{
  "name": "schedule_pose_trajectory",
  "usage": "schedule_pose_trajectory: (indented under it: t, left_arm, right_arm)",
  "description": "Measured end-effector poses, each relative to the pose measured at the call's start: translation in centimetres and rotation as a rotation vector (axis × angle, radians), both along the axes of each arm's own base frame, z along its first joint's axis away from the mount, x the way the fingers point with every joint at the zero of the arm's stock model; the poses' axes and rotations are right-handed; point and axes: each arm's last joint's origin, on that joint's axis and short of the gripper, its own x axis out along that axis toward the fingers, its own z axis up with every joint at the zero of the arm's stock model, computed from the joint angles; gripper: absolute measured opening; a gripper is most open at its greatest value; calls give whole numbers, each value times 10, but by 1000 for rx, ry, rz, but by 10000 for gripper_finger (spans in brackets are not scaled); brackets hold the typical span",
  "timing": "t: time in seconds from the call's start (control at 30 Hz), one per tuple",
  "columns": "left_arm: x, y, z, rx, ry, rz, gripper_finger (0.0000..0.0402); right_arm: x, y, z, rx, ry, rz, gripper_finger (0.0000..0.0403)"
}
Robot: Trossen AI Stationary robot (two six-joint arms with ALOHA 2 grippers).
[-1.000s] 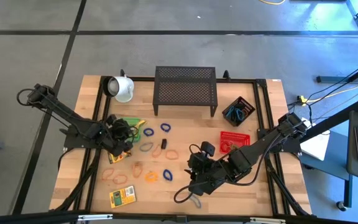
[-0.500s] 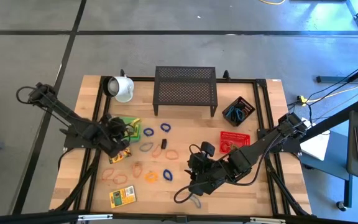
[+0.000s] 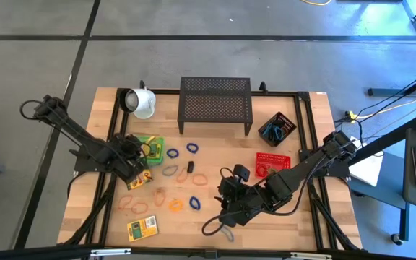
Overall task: Pick & Place Office Desk Supplies
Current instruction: Put the pack of crayons into the green bin
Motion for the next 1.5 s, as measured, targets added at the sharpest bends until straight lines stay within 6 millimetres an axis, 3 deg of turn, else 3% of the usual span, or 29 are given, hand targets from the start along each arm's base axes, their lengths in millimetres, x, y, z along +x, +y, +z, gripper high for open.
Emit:
schedule_pose_trajectory:
  t: [0.87,1.33,1.5]
  left_arm:
    - [7,-4,-8,39,50,0,118]
    - [13,-12,-10,-119,52,-20,124]
    - [17,-16,2,-158,89,-114,127]
  right_arm:
    - [0,0,0,-12,1,9,167]
    - [0,0,0,-149,29,150,167]
    - [0,0,0,-211,42,213,167]
